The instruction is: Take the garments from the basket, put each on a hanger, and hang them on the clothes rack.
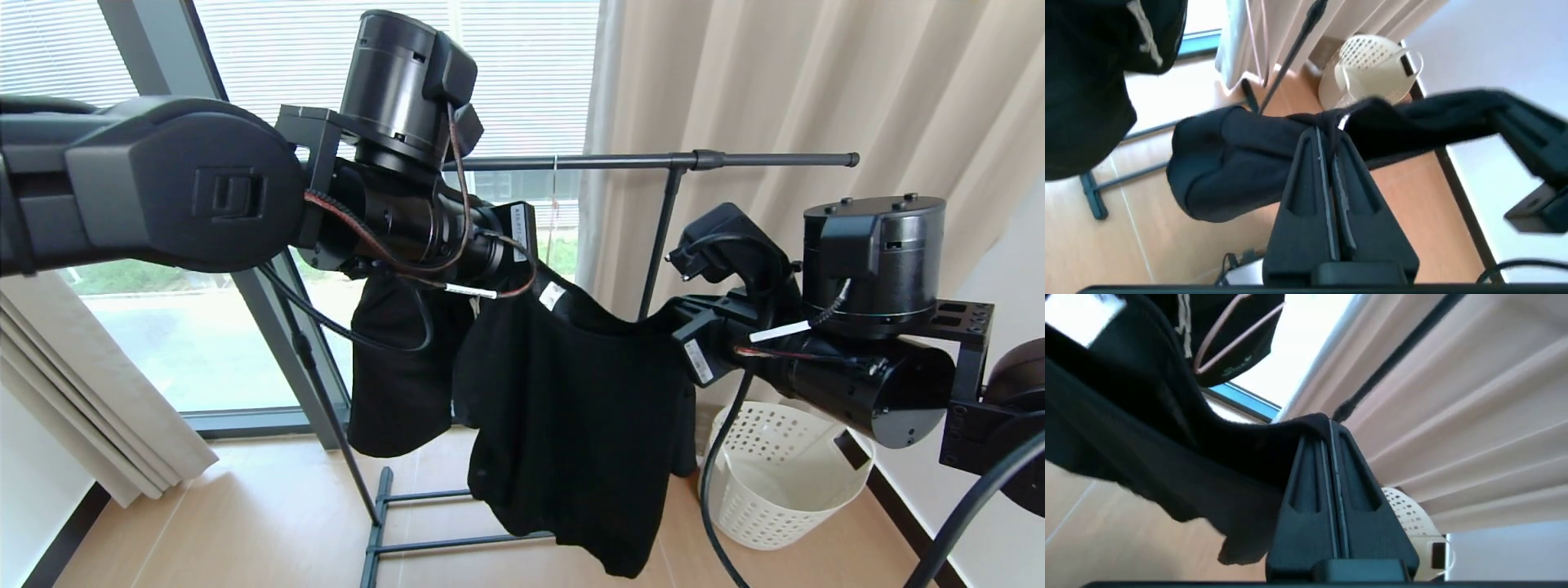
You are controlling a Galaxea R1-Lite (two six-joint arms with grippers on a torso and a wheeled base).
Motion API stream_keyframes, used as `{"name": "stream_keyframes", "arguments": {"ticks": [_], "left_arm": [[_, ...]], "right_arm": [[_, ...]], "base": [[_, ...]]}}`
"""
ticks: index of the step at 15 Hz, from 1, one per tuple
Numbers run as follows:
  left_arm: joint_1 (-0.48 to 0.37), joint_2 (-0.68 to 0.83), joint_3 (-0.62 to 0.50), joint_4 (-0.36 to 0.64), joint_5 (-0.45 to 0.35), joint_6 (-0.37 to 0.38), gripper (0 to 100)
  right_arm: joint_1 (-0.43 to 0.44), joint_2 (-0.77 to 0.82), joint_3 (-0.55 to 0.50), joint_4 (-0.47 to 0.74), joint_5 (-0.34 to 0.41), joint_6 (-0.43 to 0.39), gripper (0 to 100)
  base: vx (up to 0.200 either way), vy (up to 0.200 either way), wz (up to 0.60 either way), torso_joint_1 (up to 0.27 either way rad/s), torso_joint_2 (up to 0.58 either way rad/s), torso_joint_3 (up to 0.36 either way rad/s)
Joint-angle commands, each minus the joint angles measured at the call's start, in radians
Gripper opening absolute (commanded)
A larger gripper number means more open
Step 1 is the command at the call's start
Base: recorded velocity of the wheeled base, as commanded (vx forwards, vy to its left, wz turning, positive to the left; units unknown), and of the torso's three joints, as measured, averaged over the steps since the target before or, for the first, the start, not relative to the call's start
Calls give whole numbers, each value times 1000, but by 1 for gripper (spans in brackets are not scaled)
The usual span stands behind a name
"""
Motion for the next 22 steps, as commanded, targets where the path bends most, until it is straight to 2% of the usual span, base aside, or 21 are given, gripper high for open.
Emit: {"name": "stream_keyframes", "arguments": {"ticks": [1,2,5,6,9,10,13,16,18,22], "left_arm": [[-3,34,-35,0,-1,0,0],[-3,54,-77,0,-1,0,0],[3,66,-166,3,-1,6,0],[9,66,-185,3,-1,6,0],[5,63,-161,6,-1,6,0],[2,61,-150,6,-4,5,0],[-1,34,-104,6,-7,8,0],[-21,4,-58,6,-9,16,0],[-38,-3,-49,6,-9,16,0],[-50,-11,-49,8,-9,16,0]], "right_arm": [[-4,-24,24,4,3,-9,100],[-18,-59,81,7,17,-101,100],[-55,-128,207,-9,238,-267,100],[-61,-148,231,-24,325,-290,100],[-61,-153,236,-35,497,-284,100],[-56,-139,216,-47,499,-256,100],[31,-62,161,-140,465,-20,100],[34,42,144,-282,375,-2,100],[33,94,142,-357,358,-2,100],[30,120,142,-364,353,-2,100]], "base": [[0,0,0,0,0,0],[0,0,0,0,0,0],[0,0,0,0,0,0],[0,0,0,0,0,0],[0,0,0,0,0,0],[0,0,0,0,0,0],[0,0,0,0,0,0],[0,0,0,0,0,0],[0,0,0,0,0,0],[0,0,0,0,0,0]]}}
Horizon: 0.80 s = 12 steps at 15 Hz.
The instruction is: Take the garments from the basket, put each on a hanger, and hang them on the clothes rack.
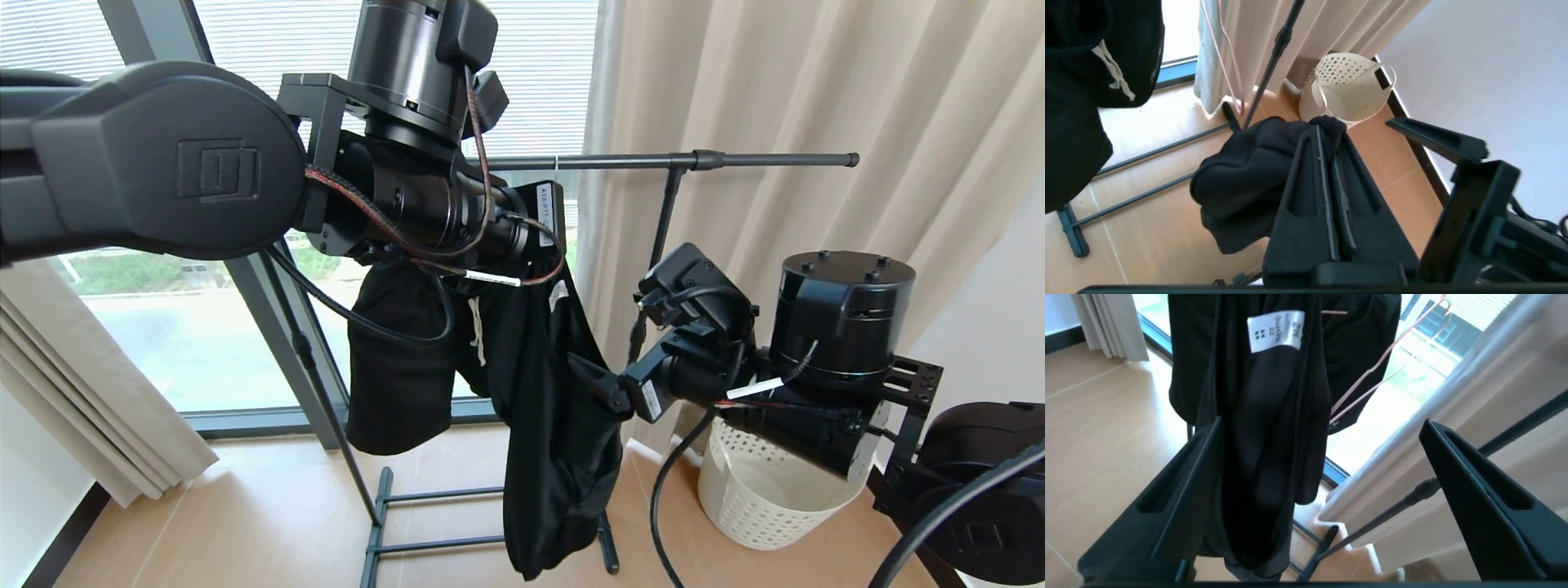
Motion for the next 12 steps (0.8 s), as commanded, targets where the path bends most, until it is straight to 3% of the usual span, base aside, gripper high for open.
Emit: {"name": "stream_keyframes", "arguments": {"ticks": [1,4,8,12], "left_arm": [[-2,-11,3,3,0,-1,0],[-5,-30,21,3,-1,-1,0],[-10,-43,49,2,-6,0,0],[-5,-52,69,-3,-55,83,0]], "right_arm": [[-14,35,-4,0,-2,-2,100],[-63,76,-21,2,0,-4,100],[-66,99,-20,0,3,-4,100],[-70,84,-12,0,10,-2,100]], "base": [[0,0,0,0,0,0],[0,0,0,0,0,0],[0,0,0,0,0,0],[0,0,0,0,0,0]]}}
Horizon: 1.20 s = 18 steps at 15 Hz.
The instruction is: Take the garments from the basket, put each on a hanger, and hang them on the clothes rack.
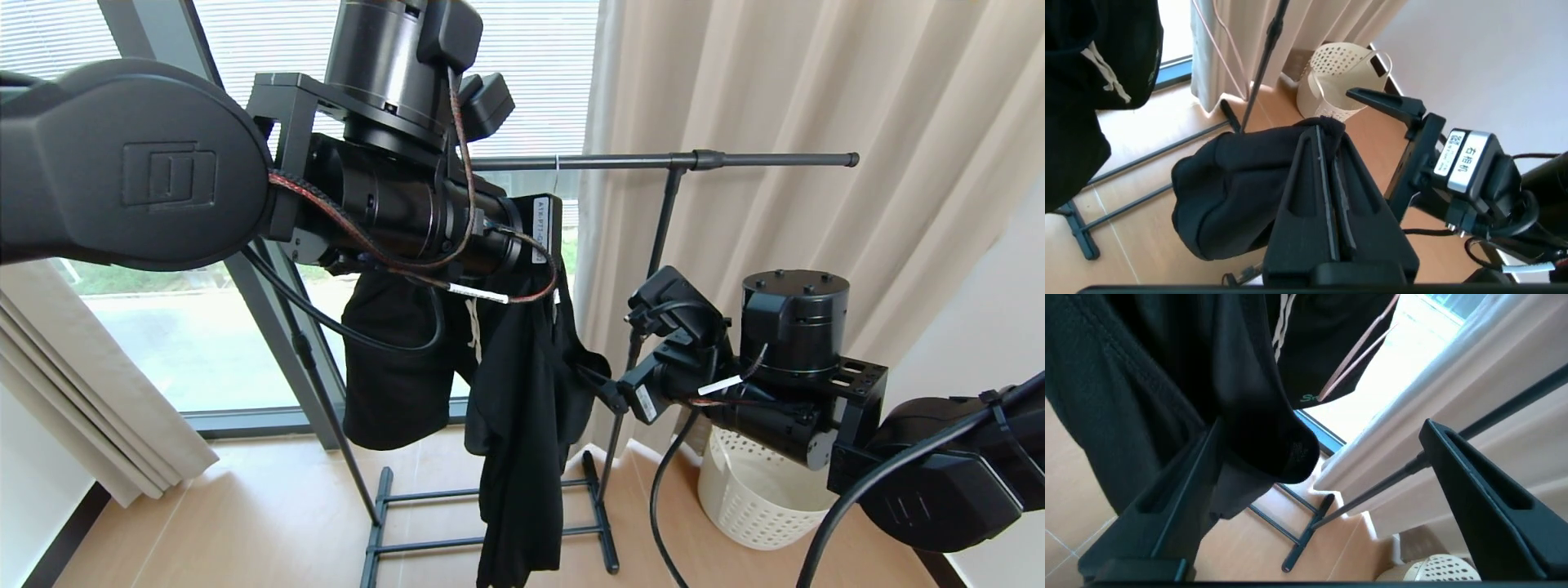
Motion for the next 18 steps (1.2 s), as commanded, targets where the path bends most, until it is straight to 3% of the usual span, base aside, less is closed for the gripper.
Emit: {"name": "stream_keyframes", "arguments": {"ticks": [1,3,5,17,18], "left_arm": [[7,-6,8,-2,-29,37,0],[27,-5,4,-4,-57,68,0],[27,-2,1,-4,-68,76,0],[10,-36,8,-2,-80,94,0],[9,-36,8,-2,-80,94,0]], "right_arm": [[-12,-20,12,-2,9,1,100],[-23,-57,29,0,78,0,100],[-29,-73,35,0,92,0,100],[-37,26,6,1,88,-8,100],[-43,35,3,0,88,-8,0]], "base": [[0,0,0,0,0,0],[0,0,0,0,0,0],[0,0,0,0,0,0],[0,0,0,0,0,0],[0,0,0,0,0,0]]}}
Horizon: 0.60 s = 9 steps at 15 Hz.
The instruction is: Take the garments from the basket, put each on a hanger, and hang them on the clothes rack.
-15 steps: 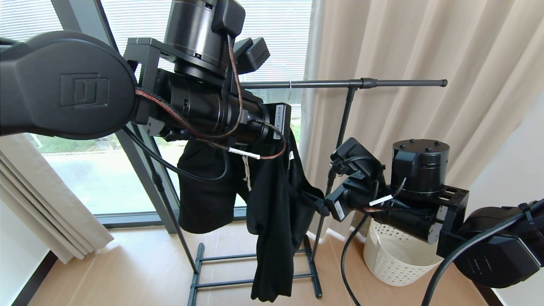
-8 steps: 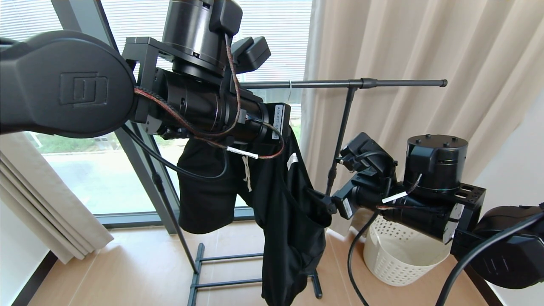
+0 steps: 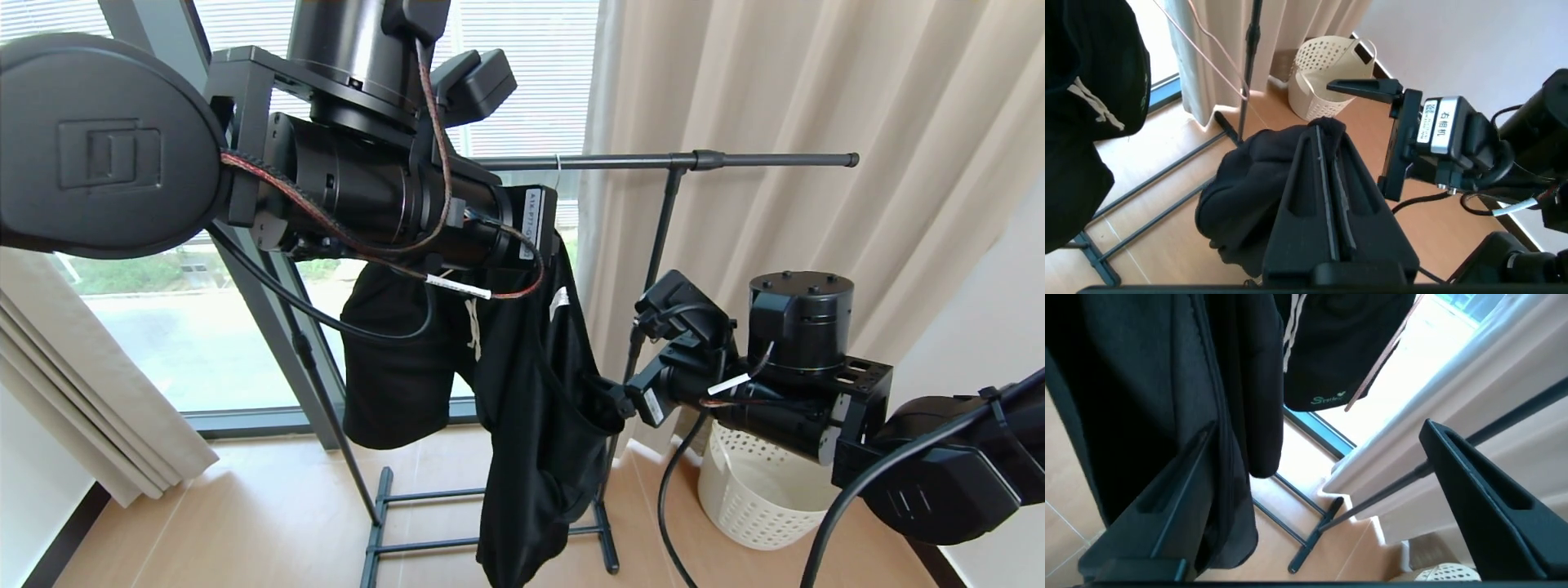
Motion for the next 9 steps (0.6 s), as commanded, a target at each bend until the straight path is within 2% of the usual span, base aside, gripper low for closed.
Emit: {"name": "stream_keyframes", "arguments": {"ticks": [1,3,6,9], "left_arm": [[-2,-4,2,1,0,0,0],[-2,-4,3,1,0,-2,0],[-2,-10,49,1,0,4,0],[4,-14,134,6,7,38,0]], "right_arm": [[-10,45,-25,-3,-1,2,0],[-13,52,-32,-3,-1,2,0],[-86,51,-84,-4,2,8,0],[-111,5,-90,-3,2,8,0]], "base": [[0,0,0,0,0,0],[0,0,0,0,0,0],[0,0,0,0,0,0],[0,0,0,0,0,0]]}}
